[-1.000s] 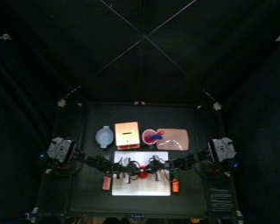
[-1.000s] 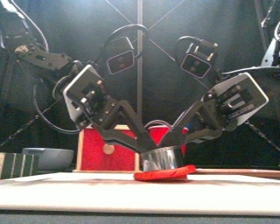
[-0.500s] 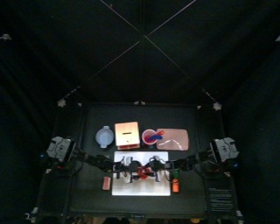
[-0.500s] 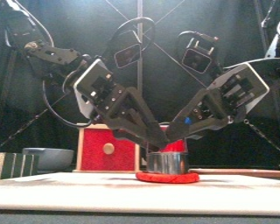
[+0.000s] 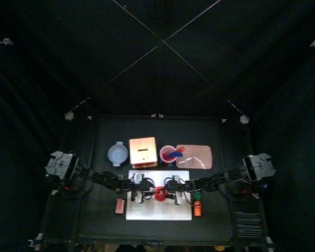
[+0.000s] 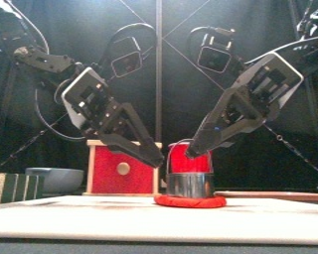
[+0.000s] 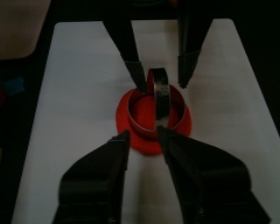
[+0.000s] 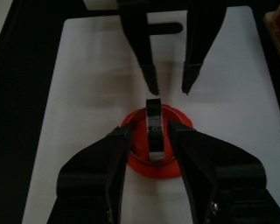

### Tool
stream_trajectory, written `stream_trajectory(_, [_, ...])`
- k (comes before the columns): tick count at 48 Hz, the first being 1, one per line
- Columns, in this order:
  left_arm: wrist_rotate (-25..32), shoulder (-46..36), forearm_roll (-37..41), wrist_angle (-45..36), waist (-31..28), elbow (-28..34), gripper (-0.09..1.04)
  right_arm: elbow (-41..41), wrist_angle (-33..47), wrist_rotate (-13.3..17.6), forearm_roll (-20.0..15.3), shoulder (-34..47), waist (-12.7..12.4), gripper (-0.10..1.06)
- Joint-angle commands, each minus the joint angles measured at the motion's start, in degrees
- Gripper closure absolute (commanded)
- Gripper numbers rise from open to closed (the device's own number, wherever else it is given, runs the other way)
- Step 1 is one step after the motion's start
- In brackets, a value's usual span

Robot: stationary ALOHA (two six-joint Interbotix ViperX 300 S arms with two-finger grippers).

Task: Get the cutter from the drawer then cut the dough then place the extra dough in the bowl
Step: Cut the dough

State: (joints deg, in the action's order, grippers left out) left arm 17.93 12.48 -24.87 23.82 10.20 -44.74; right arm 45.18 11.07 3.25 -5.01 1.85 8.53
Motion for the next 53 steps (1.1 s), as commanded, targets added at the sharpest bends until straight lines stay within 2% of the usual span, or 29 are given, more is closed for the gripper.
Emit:
stream_trajectory(1, [0.1,1.1,0.2,1.1,-0.1,1.3,0.37,-2.7,-4.0,0.0,-0.2,-1.9,-0.2,0.2])
stream_trajectory(26, [0.0,4.7,0.0,1.2,0.2,3.2,0.38,-4.3,-6.3,0.0,0.8,-1.1,-0.5,0.2])
stream_trajectory(41, [-0.1,5.9,-0.1,0.8,0.4,3.4,0.38,-6.5,-10.7,0.0,0.8,-1.1,-0.7,0.21])
stream_trajectory(47, [0.0,6.0,-0.2,0.8,0.4,3.4,0.38,-6.8,-11.0,0.0,0.8,-1.1,-1.6,0.25])
stream_trajectory(53, [-0.1,6.0,-0.2,0.7,0.4,3.3,0.38,-6.7,-11.1,-0.1,1.2,-0.8,-2.7,0.35])
